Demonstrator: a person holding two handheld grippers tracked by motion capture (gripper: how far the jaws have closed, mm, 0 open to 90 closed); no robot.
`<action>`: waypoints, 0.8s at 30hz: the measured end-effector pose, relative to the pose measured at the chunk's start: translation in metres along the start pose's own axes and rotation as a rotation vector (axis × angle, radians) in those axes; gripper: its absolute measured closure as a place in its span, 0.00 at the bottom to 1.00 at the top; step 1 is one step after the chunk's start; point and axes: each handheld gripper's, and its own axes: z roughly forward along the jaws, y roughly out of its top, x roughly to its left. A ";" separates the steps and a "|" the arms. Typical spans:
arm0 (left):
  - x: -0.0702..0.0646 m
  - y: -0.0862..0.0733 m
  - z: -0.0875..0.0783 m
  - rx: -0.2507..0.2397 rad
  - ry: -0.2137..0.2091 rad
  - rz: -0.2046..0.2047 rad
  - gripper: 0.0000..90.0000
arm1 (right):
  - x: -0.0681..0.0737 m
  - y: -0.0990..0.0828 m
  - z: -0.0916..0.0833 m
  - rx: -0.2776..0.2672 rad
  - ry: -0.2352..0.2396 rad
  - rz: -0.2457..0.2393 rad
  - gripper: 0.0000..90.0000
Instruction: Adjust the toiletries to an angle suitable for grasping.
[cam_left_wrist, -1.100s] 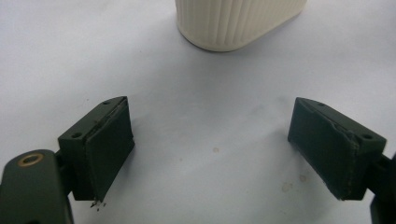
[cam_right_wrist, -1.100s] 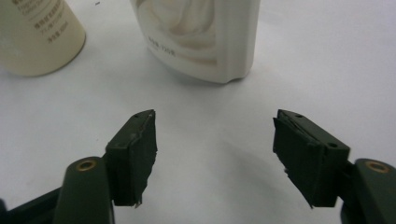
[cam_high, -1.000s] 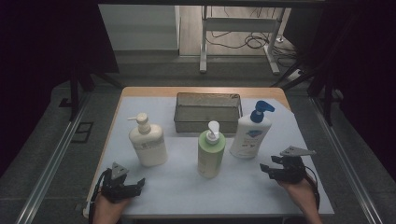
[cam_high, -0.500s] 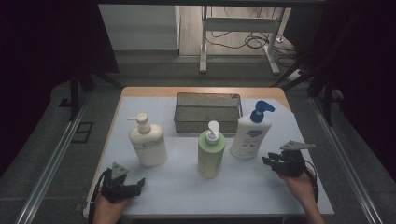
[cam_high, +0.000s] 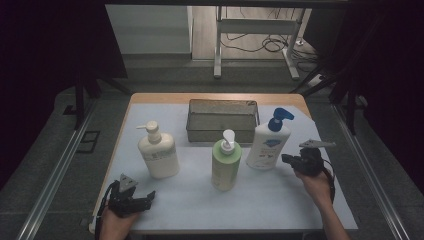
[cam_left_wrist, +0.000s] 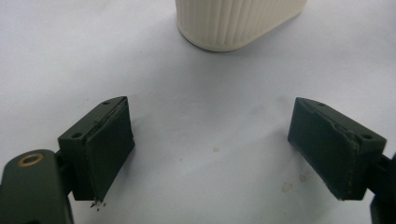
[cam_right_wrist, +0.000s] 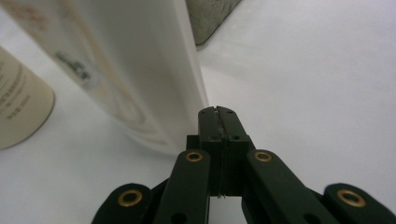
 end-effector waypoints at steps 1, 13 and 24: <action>0.000 0.000 0.000 0.000 0.000 0.000 0.15 | -0.001 0.001 0.002 0.002 -0.003 -0.002 0.99; 0.000 0.000 0.000 0.000 0.000 0.000 0.15 | -0.014 0.008 0.025 0.020 0.022 0.012 0.99; 0.000 0.000 0.000 0.001 0.000 0.000 0.15 | -0.014 0.010 0.036 0.036 0.053 -0.009 0.98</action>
